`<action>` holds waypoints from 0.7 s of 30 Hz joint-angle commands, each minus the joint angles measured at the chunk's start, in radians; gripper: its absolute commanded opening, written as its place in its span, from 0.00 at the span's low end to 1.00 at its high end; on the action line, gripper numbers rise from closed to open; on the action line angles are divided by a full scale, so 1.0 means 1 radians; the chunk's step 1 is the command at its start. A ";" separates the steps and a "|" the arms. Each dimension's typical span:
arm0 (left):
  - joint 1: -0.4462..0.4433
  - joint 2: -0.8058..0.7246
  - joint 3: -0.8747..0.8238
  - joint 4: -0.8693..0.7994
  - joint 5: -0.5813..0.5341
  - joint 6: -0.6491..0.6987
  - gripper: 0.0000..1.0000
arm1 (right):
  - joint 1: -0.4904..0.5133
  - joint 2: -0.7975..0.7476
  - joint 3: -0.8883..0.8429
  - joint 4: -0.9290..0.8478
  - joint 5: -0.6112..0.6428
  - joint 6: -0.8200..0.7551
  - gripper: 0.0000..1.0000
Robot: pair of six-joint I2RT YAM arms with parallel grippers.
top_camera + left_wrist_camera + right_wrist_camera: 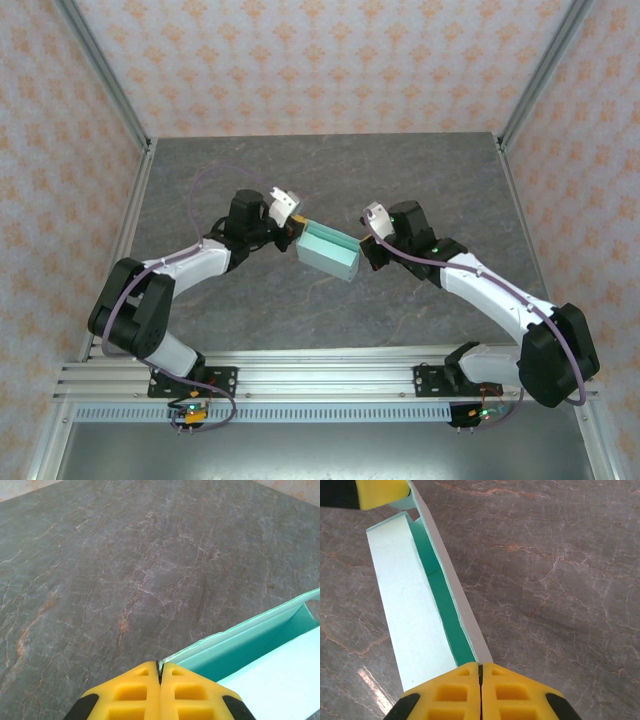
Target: Fold the paper box
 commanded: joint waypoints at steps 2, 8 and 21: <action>-0.072 -0.049 -0.037 0.030 -0.118 -0.118 0.02 | 0.045 -0.004 0.022 0.025 0.056 0.137 0.10; -0.130 -0.052 -0.073 0.062 -0.242 -0.180 0.01 | 0.116 0.004 0.024 0.040 0.161 0.259 0.20; -0.139 -0.125 -0.140 0.081 -0.312 -0.177 0.01 | 0.121 -0.117 -0.045 0.000 0.156 0.352 0.49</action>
